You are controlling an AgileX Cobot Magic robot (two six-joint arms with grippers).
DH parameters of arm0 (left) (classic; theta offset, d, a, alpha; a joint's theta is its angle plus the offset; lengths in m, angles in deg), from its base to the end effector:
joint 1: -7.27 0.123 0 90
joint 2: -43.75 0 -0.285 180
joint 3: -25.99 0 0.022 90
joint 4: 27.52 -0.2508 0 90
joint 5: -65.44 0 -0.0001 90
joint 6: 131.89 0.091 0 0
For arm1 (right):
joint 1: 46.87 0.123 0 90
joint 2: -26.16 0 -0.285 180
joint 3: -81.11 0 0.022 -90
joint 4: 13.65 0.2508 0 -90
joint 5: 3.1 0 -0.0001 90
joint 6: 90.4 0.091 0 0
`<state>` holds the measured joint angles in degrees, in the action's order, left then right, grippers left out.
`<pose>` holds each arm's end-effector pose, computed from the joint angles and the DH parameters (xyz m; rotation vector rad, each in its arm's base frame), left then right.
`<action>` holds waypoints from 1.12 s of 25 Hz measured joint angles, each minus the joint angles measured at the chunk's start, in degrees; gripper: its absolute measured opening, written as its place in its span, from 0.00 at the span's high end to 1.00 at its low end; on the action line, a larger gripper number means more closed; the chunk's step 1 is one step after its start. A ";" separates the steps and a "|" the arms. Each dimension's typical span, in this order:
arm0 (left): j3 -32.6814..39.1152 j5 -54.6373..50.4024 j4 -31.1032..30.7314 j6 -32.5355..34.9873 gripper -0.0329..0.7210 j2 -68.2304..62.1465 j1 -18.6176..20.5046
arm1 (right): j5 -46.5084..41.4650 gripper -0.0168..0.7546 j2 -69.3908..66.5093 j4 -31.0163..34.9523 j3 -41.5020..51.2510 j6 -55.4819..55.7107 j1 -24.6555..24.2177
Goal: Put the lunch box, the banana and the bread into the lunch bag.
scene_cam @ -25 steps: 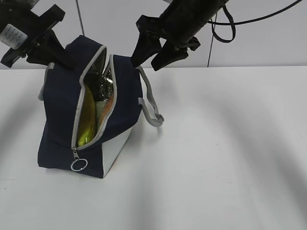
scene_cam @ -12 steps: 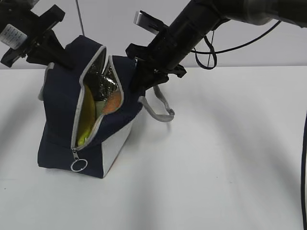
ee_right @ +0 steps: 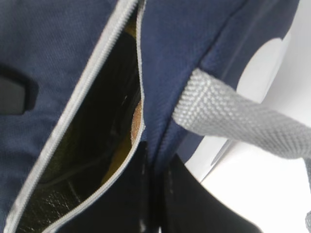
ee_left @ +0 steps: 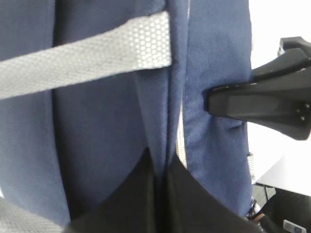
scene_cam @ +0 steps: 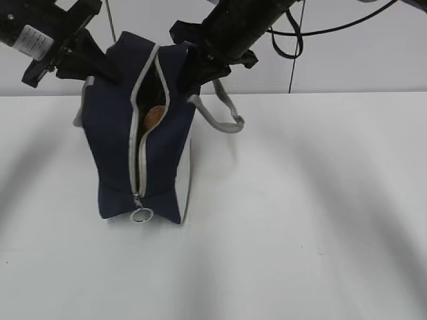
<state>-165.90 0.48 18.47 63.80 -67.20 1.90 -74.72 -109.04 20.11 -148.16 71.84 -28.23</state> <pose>0.3747 -0.0948 0.3087 0.1541 2.6189 -1.0293 0.4437 0.2003 0.2940 -0.7297 2.5459 0.8163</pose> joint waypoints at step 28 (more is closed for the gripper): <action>0.00 17.15 9.69 0.29 0.96 -7.65 -8.70 | -0.37 0.91 5.46 -18.65 3.96 4.64 -1.94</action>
<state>-165.90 17.63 28.16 64.10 -74.85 -6.80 -75.09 -103.57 1.46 -144.20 76.48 -30.17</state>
